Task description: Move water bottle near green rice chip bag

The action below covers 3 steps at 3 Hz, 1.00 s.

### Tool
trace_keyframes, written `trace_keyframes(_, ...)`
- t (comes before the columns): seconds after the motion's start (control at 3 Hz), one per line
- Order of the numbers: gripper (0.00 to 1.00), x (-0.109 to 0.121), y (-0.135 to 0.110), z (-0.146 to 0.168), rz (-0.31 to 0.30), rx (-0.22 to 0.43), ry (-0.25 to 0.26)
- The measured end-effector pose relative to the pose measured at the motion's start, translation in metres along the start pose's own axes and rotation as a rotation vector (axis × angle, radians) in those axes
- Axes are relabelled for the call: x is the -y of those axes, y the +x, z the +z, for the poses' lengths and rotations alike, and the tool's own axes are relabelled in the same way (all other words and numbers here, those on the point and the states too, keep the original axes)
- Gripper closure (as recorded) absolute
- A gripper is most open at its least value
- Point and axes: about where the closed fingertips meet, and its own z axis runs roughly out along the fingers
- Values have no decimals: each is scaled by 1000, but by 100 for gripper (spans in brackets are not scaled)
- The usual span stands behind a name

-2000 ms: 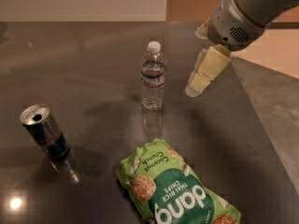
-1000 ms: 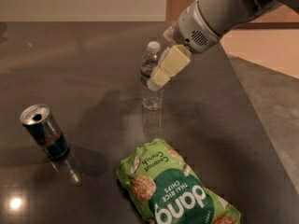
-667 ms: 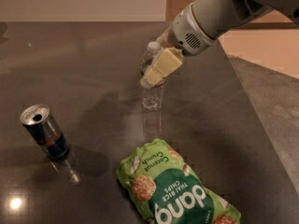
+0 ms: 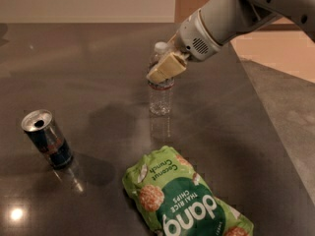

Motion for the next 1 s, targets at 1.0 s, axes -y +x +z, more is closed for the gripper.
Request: trace_keyframes(1.0, 100, -42, -3, -51, -42, 72, -98)
